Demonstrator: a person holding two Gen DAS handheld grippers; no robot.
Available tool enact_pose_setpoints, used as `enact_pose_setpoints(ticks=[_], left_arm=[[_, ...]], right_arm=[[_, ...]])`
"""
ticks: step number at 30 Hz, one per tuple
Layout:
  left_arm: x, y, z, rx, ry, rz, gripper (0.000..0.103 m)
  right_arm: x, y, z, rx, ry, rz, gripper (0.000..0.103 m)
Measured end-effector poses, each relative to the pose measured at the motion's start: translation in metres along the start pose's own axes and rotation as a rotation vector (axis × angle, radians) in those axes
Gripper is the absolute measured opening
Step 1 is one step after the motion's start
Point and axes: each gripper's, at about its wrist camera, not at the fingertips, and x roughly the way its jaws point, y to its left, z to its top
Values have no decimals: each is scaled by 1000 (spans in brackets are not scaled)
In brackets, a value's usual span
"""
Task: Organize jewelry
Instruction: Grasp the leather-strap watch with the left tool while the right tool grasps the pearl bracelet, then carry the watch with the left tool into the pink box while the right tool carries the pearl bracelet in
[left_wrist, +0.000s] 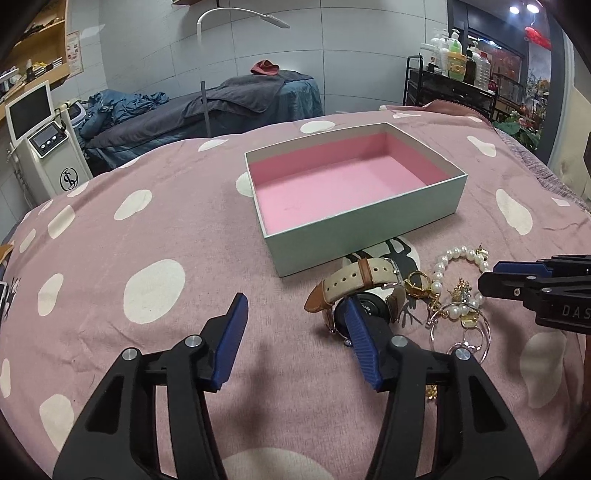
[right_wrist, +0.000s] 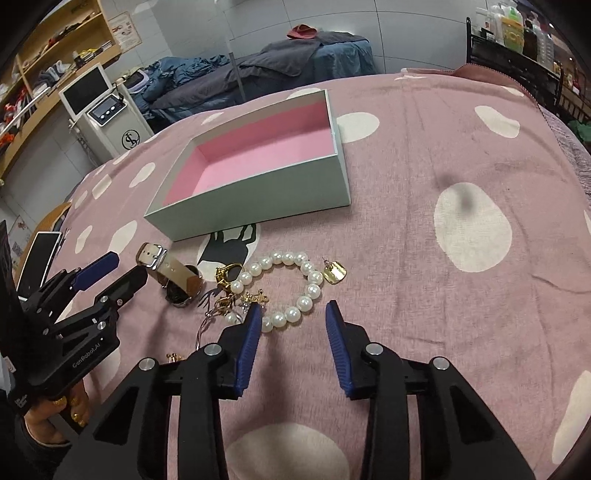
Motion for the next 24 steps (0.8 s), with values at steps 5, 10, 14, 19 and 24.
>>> enact_pose_setpoints(ticks=[5, 10, 14, 19, 24], left_arm=[[20, -8, 7, 10, 28, -18, 28], [23, -8, 2, -17, 22, -30, 14], [16, -1, 0, -46, 10, -33, 14], [1, 7, -3, -58, -3, -52, 14], [-15, 9, 3, -42, -13, -70, 14]], right_arm=[[11, 5, 5, -4, -4, -44, 23], [11, -1, 5, -21, -28, -32, 9], [5, -4, 2, -43, -56, 18, 9], [-20, 6, -2, -142, -147, 61, 9], [-43, 18, 2, -214, -191, 108, 9]])
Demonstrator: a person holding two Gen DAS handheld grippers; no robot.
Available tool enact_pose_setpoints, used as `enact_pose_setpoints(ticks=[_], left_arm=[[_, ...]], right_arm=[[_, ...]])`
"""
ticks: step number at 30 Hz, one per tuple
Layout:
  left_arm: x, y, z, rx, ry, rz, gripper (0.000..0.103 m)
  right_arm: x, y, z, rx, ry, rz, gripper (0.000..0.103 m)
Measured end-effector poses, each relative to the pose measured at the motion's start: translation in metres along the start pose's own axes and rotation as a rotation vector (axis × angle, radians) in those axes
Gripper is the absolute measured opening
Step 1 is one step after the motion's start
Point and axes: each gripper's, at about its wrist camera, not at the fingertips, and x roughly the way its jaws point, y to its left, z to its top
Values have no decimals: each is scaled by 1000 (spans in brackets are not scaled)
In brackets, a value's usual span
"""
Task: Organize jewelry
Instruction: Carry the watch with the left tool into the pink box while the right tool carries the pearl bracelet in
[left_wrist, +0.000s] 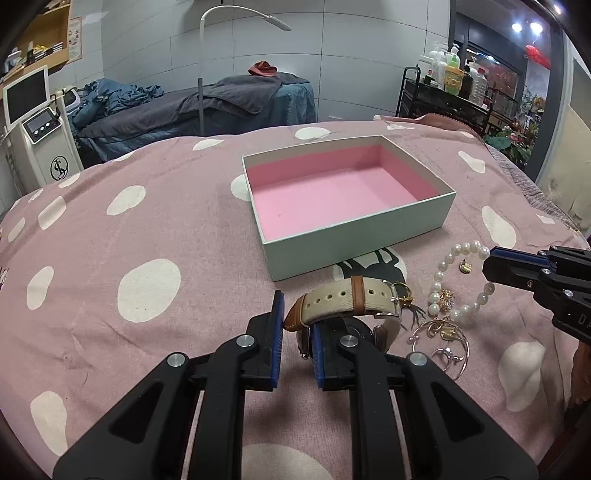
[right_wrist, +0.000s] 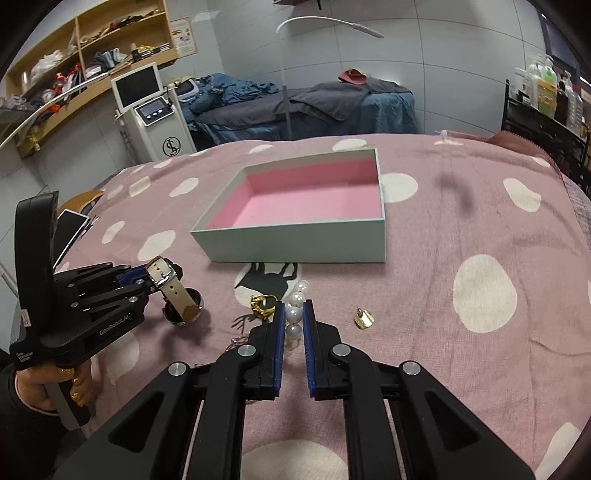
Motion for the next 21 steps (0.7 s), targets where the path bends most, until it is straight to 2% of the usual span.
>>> enact_pose_setpoints(ticks=[6, 13, 21], left_arm=[[-10, 0, 17, 9, -6, -40, 14], [-12, -3, 60, 55, -54, -22, 14], [42, 4, 109, 12, 12, 3, 14]], right_arm=[[-20, 10, 16, -40, -35, 44, 9], [-33, 10, 51, -54, -99, 78, 9], [-8, -7, 104, 8, -125, 69, 9]])
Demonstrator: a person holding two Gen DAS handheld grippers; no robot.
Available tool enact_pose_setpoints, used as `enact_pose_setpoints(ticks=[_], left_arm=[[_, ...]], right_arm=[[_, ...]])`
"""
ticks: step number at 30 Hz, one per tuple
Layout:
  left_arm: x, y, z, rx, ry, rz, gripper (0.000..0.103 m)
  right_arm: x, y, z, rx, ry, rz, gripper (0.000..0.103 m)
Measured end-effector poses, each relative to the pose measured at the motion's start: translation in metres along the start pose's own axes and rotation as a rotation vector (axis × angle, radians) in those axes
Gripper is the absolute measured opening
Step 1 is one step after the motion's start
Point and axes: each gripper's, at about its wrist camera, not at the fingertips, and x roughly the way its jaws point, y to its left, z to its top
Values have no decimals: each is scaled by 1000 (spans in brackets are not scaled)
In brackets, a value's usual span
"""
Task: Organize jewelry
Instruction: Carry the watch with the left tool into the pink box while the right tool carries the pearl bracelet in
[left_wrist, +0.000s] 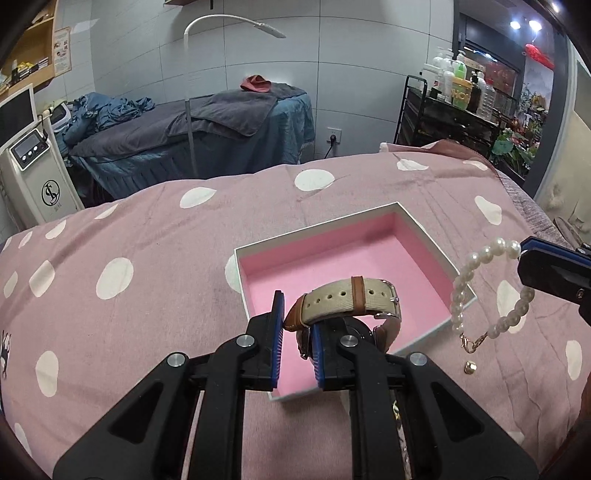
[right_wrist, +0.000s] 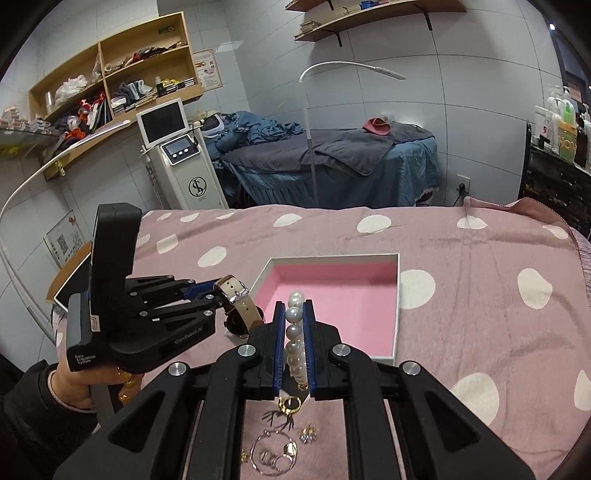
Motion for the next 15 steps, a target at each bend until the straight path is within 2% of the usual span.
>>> enact_pose_setpoints(ticks=[7, 12, 15], left_arm=[[55, 2, 13, -45, 97, 7, 14], [83, -2, 8, -39, 149, 17, 14], [92, -4, 3, -35, 162, 21, 14]], right_arm=[[55, -22, 13, 83, 71, -32, 9], [90, -32, 2, 122, 148, -67, 9], [98, -34, -7, 115, 163, -85, 9]])
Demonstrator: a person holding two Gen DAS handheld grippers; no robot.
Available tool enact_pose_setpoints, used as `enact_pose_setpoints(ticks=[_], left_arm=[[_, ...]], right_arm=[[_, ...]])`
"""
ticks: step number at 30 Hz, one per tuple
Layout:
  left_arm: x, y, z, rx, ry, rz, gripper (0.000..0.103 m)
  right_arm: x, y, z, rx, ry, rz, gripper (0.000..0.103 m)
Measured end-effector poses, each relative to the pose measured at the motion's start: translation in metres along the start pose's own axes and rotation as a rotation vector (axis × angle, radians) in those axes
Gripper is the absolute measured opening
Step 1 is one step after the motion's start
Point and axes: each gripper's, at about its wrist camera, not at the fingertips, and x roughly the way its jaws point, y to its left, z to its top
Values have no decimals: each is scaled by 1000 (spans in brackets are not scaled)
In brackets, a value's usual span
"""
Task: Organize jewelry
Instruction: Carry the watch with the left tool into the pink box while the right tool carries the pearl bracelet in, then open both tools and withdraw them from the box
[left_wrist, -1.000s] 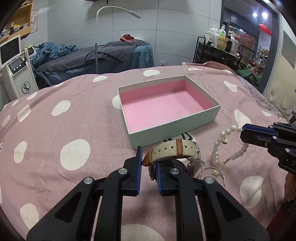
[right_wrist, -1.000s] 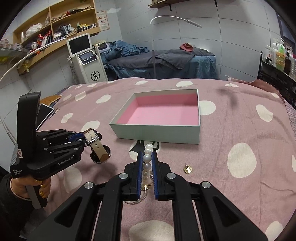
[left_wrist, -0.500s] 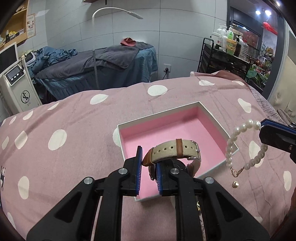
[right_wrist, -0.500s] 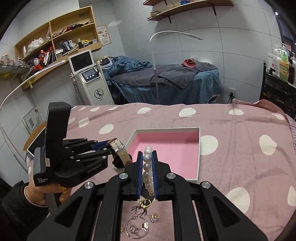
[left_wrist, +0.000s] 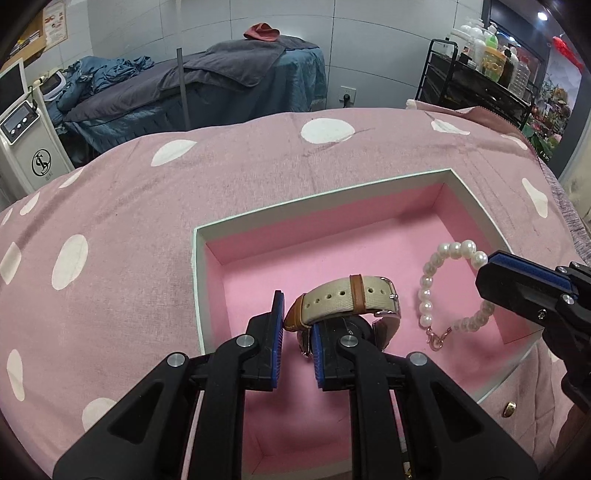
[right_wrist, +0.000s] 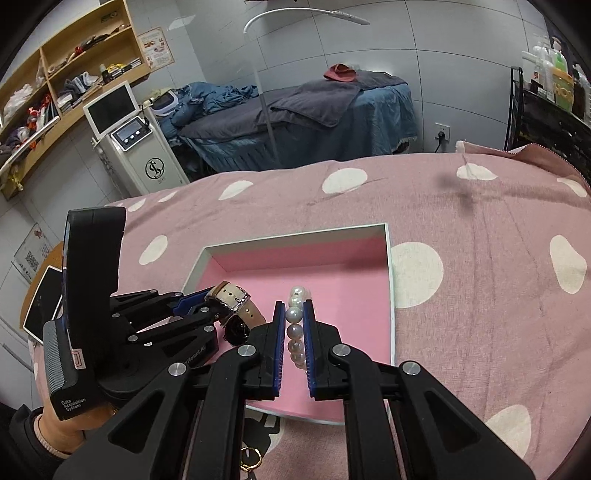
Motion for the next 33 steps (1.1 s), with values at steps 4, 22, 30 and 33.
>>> enact_pose_setpoints(ticks=[4, 22, 30, 33], left_arm=[[1, 1, -1, -6, -3, 3, 14], [-60, -11, 0, 127, -158, 157, 89], [-106, -2, -38, 75, -217, 95, 95], [-121, -3, -61, 76, -245, 51, 97]], right_arm=[[3, 3, -7, -39, 4, -43, 9], [-41, -10, -13, -50, -112, -117, 60], [-64, -21, -37, -28, -99, -140, 72], [-70, -22, -51, -18, -85, -125, 75]])
